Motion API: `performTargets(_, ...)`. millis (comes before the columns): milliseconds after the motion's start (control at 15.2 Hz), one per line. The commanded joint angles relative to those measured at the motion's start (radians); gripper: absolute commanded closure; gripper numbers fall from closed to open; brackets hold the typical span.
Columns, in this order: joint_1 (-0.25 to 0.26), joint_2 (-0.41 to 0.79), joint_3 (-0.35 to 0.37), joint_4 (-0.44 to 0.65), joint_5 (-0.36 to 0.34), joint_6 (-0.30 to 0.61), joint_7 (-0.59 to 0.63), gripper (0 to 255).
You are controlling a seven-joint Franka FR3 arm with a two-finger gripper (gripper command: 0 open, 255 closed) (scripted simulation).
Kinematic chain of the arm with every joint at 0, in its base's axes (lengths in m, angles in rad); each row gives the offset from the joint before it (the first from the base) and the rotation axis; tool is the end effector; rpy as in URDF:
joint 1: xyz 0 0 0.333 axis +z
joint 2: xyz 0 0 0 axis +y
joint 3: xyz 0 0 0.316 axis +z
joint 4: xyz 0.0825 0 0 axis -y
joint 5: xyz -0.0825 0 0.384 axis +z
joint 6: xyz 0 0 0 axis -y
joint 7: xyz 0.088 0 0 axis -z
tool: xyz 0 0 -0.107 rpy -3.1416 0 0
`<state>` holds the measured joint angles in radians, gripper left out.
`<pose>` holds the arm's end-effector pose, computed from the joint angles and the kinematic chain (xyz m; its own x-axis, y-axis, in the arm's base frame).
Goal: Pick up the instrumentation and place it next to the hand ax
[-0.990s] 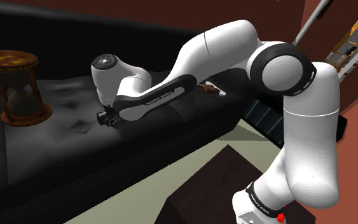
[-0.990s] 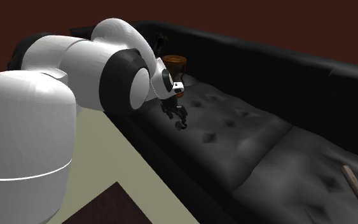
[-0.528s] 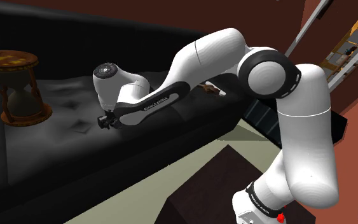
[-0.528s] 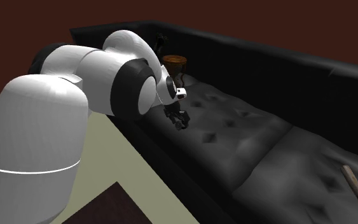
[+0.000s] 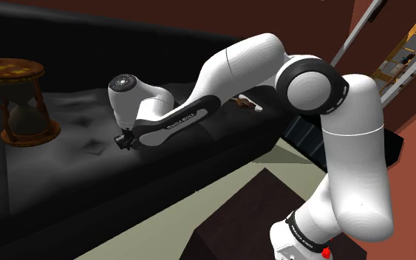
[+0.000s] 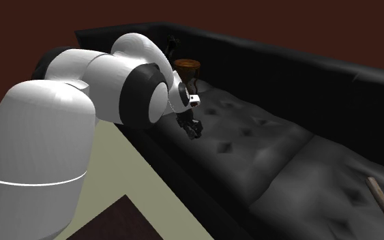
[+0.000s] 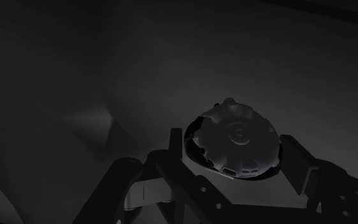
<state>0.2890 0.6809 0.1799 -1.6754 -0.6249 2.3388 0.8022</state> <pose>0.6183 0.2879 0.2121 0.9771 0.0907 0.1927 0.0371 -0.9635 0.2652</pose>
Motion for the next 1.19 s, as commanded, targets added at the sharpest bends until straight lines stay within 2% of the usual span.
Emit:
performTargets(0,0.0,0.001,0.0,0.0,0.0,0.0,0.0,255)
performTargets(528,0.0,0.001,0.0,0.0,0.0,0.0,0.0,255)
performTargets(1122,-0.014,-0.078,0.024,-0.005,0.038,-0.068,-0.044,255)
